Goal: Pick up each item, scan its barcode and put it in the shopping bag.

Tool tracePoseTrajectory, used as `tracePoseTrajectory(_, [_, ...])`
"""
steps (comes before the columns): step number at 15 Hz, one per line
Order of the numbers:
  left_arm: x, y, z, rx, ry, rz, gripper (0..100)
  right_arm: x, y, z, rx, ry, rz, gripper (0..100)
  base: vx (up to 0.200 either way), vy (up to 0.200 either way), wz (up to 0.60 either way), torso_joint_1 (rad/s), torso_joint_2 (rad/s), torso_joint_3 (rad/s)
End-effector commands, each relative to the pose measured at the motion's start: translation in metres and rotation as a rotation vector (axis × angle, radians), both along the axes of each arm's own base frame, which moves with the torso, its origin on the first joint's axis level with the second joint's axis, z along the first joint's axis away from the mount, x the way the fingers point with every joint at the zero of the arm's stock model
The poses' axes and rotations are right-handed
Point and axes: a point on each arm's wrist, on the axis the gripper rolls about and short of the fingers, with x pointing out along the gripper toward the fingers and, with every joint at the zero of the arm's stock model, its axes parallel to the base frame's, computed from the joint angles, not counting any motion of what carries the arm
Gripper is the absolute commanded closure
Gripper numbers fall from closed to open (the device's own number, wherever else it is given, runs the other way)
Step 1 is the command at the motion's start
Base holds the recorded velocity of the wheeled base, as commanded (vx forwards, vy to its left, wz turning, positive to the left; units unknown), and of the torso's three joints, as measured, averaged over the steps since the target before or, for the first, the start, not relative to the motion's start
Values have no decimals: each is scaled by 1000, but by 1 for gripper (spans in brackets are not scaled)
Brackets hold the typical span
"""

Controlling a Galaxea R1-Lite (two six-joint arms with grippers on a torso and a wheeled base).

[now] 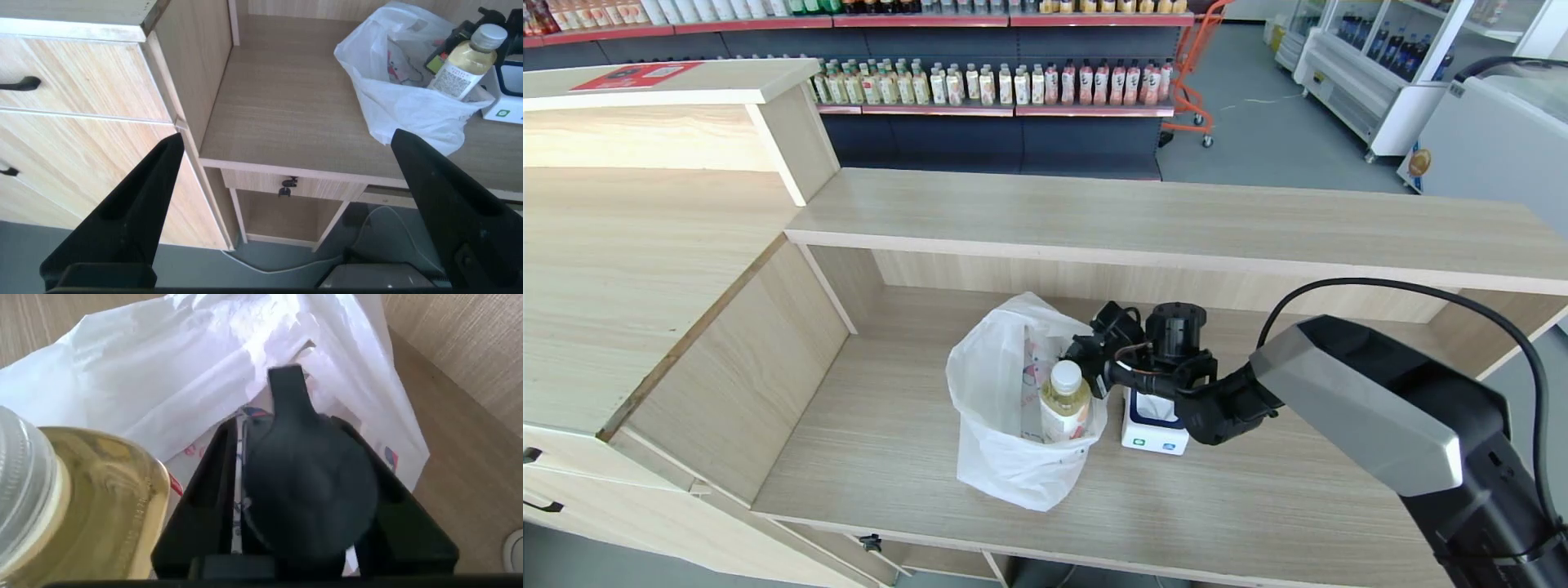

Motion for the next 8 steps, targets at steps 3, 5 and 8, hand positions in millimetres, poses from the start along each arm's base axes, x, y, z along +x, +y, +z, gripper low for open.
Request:
tracePoseTrajectory(3, [0, 0, 0, 0, -2, 0, 0, -4, -1, 4, 50, 63, -8, 0, 0, 0, 0, 0, 0, 0])
tracePoseTrajectory(5, [0, 0, 0, 0, 0, 0, 0, -12, -9, 17, 112, 138, -32, 0, 0, 0, 0, 0, 0, 0])
tracePoseTrajectory(8, [0, 0, 0, 0, 0, 0, 0, -33, -42, 44, 231, 301, -107, 0, 0, 0, 0, 0, 0, 0])
